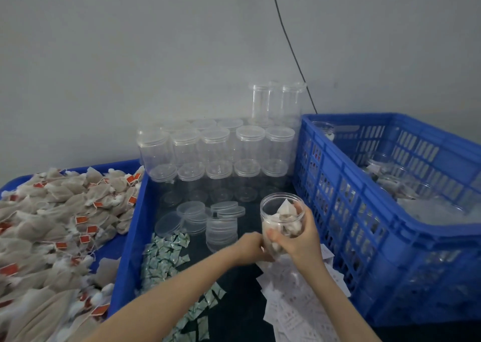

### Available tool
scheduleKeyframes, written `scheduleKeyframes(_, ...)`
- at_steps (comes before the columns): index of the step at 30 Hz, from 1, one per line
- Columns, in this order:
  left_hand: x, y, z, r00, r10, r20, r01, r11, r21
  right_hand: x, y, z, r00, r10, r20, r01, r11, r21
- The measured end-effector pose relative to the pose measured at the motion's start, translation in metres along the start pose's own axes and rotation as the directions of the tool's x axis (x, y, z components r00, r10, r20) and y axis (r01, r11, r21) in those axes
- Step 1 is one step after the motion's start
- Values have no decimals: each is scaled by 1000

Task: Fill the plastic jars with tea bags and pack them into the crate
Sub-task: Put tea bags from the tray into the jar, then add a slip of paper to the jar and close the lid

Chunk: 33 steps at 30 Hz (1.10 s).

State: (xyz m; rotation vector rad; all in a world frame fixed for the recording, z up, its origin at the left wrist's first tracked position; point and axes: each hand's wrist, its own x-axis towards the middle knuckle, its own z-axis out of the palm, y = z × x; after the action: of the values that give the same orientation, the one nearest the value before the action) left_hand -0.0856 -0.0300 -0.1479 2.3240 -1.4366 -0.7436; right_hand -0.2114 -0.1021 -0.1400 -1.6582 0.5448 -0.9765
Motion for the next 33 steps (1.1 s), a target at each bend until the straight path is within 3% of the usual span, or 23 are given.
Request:
scheduleKeyframes(5, 18, 7, 36, 986, 135, -98, -126, 987, 97, -2, 4, -3, 1000, -15, -1, 15, 1000, -22)
scheduleKeyframes(10, 24, -2, 53, 965, -30, -260, 31, 1000, -3, -2, 3, -10, 1000, 2, 17, -2, 1000, 17)
scheduleKeyframes(17, 22, -15, 52, 895, 261, -362, -160, 945, 284, 0, 0, -15, 1000, 4, 3, -4, 1000, 21)
scheduleKeyframes(21, 22, -18, 52, 876, 276, -396, -148, 934, 324, 1, -2, -16, 1000, 10, 13, -11, 1000, 16)
scheduleKeyframes(25, 18, -15, 45, 895, 232, -381, -176, 968, 177, 1, -2, -16, 1000, 15, 12, -16, 1000, 14)
scheduleKeyframes(30, 12, -16, 35, 894, 227, -386, -199, 974, 112, 2, -2, -17, 1000, 22, 6, -22, 1000, 18)
scheduleKeyframes(33, 8, -15, 26, 881, 123, -456, -183, 979, -92, 3, -4, -18, 1000, 24, 9, -24, 999, 34)
